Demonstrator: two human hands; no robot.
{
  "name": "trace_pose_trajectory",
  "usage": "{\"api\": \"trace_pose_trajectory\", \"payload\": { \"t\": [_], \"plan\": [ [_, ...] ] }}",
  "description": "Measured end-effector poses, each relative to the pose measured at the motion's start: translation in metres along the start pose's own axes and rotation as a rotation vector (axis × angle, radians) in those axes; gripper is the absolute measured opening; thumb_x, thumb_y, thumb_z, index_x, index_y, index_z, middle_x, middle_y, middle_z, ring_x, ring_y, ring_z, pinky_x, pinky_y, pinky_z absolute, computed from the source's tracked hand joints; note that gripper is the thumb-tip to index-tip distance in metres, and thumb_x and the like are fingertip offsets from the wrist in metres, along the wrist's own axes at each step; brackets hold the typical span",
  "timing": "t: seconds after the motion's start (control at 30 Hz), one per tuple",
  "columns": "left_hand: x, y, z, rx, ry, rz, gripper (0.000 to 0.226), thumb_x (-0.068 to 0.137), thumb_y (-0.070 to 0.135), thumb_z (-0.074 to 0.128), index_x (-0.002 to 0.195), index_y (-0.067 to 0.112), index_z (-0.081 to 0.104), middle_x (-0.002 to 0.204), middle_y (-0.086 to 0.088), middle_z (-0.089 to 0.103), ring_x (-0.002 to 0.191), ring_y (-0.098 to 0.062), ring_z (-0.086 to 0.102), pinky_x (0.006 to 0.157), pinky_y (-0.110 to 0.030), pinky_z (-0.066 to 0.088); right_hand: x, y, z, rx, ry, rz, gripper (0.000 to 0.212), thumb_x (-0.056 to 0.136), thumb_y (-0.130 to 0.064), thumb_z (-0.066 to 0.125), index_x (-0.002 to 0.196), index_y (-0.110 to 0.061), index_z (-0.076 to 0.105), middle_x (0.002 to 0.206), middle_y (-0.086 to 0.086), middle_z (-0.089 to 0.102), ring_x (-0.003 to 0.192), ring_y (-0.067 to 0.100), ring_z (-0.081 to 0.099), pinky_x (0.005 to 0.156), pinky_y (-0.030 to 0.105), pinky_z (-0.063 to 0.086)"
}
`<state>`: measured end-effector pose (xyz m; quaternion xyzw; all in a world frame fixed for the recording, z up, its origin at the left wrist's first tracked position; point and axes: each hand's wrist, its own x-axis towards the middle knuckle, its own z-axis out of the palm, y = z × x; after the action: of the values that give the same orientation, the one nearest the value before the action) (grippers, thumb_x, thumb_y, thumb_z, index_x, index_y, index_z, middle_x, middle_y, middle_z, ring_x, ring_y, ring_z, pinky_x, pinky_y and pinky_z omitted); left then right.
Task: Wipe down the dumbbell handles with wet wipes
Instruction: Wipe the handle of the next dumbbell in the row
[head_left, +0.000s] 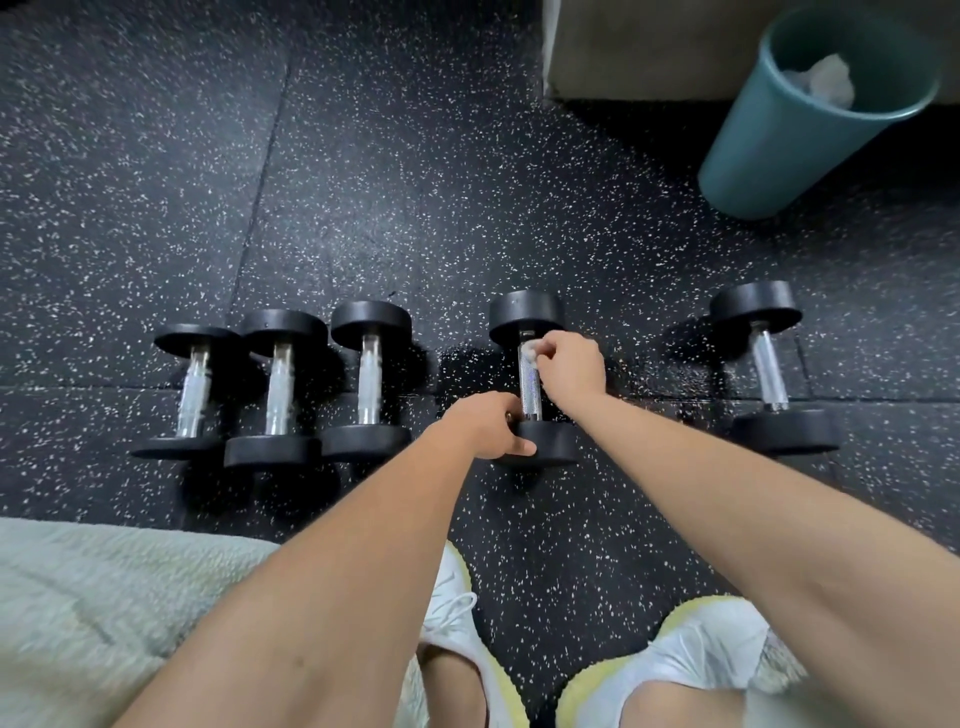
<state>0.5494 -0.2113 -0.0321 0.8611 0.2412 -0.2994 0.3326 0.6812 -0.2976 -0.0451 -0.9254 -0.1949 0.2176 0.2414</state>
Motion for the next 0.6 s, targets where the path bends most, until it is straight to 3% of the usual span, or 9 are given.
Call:
{"api": "trace_pose_trajectory", "payload": {
  "t": [0.13,0.27,0.33,0.43,0.6],
  "plan": [
    [0.000,-0.003,0.000,-0.024,-0.012,0.017,0.059,0.086,0.048,0.080,0.137,0.029,0.057,0.136,0.005,0.063,0.120,-0.023,0.060,0.089,-0.031,0.042,-0.006,0.019,-0.013,-0.068,-0.147,-0.103,0.013,0.084,-0.018,0.069,0.083,-0.028,0.077,0.094,-0.011,0.075,0.087,0.015,0.067,0.077,0.034,0.056],
    [0.000,-0.002,0.002,-0.025,-0.006,0.017,0.058,0.087,0.050,0.079,0.137,0.029,0.057,0.133,0.005,0.064,0.118,-0.024,0.061,0.086,-0.032,0.043,0.013,-0.001,-0.017,0.087,0.028,-0.029,0.009,0.084,-0.023,0.072,0.080,-0.030,0.076,0.088,-0.008,0.075,0.086,0.017,0.066,0.075,0.030,0.053],
    [-0.001,-0.001,0.003,-0.026,0.003,0.009,0.058,0.086,0.051,0.079,0.135,0.029,0.058,0.132,0.006,0.065,0.117,-0.023,0.062,0.088,-0.033,0.046,0.018,-0.014,-0.015,0.137,0.029,0.025,0.003,0.084,-0.030,0.078,0.082,-0.028,0.079,0.088,-0.004,0.076,0.085,0.019,0.066,0.077,0.030,0.055],
    [-0.002,-0.002,0.001,-0.087,-0.025,-0.019,0.059,0.083,0.051,0.079,0.134,0.029,0.060,0.131,0.006,0.066,0.116,-0.021,0.062,0.097,-0.037,0.050,0.009,-0.018,-0.008,0.068,-0.025,0.011,0.005,0.084,-0.030,0.079,0.080,-0.027,0.077,0.087,-0.005,0.073,0.085,0.019,0.067,0.078,0.033,0.057],
    [-0.004,0.003,0.000,-0.067,-0.029,-0.044,0.070,0.076,0.075,0.073,0.123,0.025,0.062,0.116,0.007,0.067,0.105,-0.019,0.063,0.092,-0.039,0.053,-0.016,0.000,-0.012,-0.090,-0.222,-0.112,0.010,0.083,-0.026,0.078,0.075,-0.023,0.076,0.080,-0.010,0.069,0.077,0.013,0.064,0.068,0.028,0.050]
  ]
}}
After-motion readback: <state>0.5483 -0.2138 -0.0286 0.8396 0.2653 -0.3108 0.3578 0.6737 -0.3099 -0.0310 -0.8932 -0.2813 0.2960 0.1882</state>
